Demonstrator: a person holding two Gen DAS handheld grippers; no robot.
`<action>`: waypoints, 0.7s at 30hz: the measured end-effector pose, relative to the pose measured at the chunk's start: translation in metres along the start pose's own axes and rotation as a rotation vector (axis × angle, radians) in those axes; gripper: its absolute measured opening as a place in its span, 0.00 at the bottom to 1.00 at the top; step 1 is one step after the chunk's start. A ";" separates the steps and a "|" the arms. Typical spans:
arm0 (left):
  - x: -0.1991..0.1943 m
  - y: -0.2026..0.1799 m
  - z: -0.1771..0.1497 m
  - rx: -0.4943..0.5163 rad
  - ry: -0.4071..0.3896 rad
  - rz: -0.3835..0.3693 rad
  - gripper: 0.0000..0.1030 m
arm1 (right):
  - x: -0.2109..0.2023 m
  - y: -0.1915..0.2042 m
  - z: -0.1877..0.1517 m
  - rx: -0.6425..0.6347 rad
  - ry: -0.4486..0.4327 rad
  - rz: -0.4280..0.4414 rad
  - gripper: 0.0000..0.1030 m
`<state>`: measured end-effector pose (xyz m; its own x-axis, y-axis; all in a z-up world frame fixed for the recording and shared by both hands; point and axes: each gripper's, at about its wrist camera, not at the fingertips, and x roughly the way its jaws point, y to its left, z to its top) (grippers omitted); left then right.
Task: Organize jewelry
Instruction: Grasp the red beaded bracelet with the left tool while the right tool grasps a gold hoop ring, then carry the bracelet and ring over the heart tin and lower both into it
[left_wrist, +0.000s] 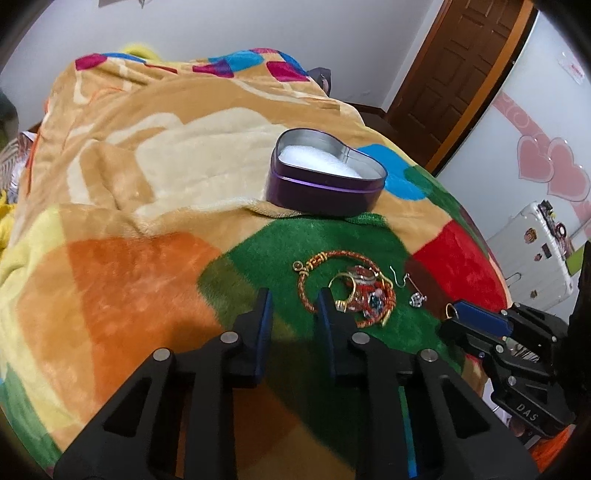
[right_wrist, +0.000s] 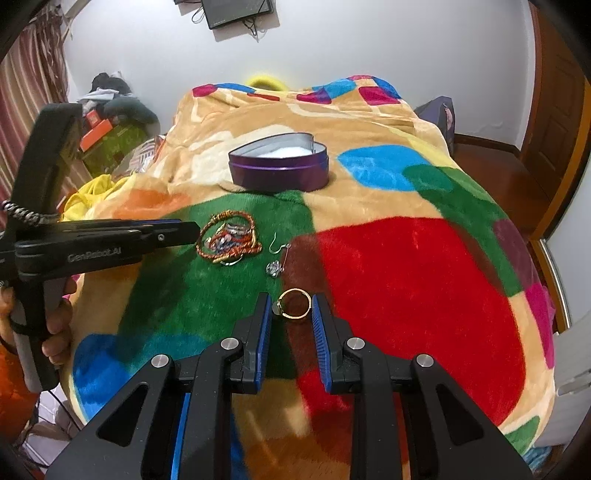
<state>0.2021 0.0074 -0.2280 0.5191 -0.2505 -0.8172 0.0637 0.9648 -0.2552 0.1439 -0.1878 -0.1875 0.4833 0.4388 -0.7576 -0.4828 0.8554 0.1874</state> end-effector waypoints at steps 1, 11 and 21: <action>0.003 0.001 0.001 -0.001 0.006 -0.002 0.21 | 0.001 0.000 0.001 0.002 -0.001 0.002 0.19; 0.016 -0.002 0.002 0.018 0.016 0.005 0.02 | 0.006 -0.005 0.008 0.031 -0.020 0.008 0.19; -0.018 -0.016 0.007 0.067 -0.080 0.041 0.01 | -0.016 -0.005 0.020 0.038 -0.086 -0.009 0.19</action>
<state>0.1973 -0.0029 -0.2056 0.5886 -0.2060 -0.7817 0.0968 0.9780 -0.1848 0.1535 -0.1935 -0.1640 0.5492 0.4519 -0.7030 -0.4508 0.8685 0.2062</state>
